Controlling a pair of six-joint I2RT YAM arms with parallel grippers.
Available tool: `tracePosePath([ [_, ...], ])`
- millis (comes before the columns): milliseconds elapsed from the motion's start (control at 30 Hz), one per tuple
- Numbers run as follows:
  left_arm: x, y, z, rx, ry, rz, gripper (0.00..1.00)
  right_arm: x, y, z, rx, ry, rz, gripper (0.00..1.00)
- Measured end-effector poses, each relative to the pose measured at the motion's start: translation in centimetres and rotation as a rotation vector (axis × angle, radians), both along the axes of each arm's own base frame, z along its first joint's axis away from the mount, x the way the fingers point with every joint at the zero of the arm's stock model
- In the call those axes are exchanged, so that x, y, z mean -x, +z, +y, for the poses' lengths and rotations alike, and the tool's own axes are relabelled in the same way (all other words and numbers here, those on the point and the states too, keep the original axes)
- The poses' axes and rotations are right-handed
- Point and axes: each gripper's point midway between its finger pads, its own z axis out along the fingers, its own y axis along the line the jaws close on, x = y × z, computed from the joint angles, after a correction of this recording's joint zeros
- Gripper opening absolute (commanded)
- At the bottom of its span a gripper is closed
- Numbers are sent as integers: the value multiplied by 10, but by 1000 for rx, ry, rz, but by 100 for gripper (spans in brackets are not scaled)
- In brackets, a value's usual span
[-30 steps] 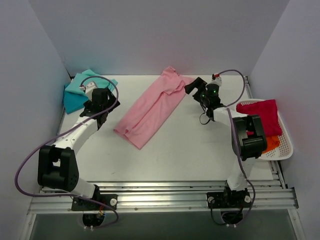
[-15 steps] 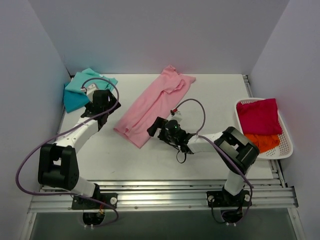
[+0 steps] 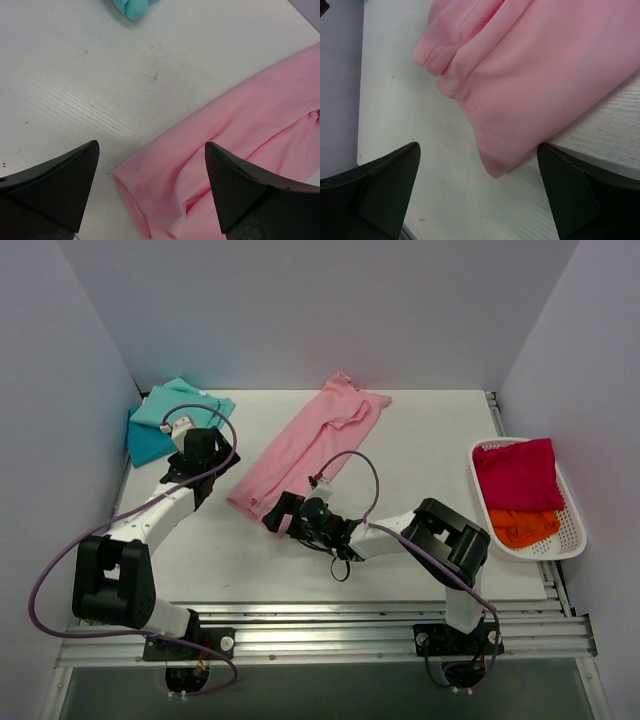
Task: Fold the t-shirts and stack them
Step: Rotate the tshirt 90 degrees
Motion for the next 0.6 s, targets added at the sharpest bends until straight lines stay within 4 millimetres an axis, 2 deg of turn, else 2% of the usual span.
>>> tracePosePath([
  [133,0,4,3,2,7,-11,95,-2,0,2,-14,-6,0,88],
  [233,0,5,4,3,10,-13,96,-2,-3,4,-22,-5,-3,46],
  [267,0,4,4,3,10,-11,95,-2,-7,4,-17,-3,-1,20],
  [367,1,3,5,2,10,-9,96,1,-22,2,-5,-5,26,0],
  [433,1,1,6,2,12,-7,95,2,-29,-1,-3,-12,37,0],
  [600,4,-4,11,0,23,3,95,2,-30,-6,-26,-26,28,0],
])
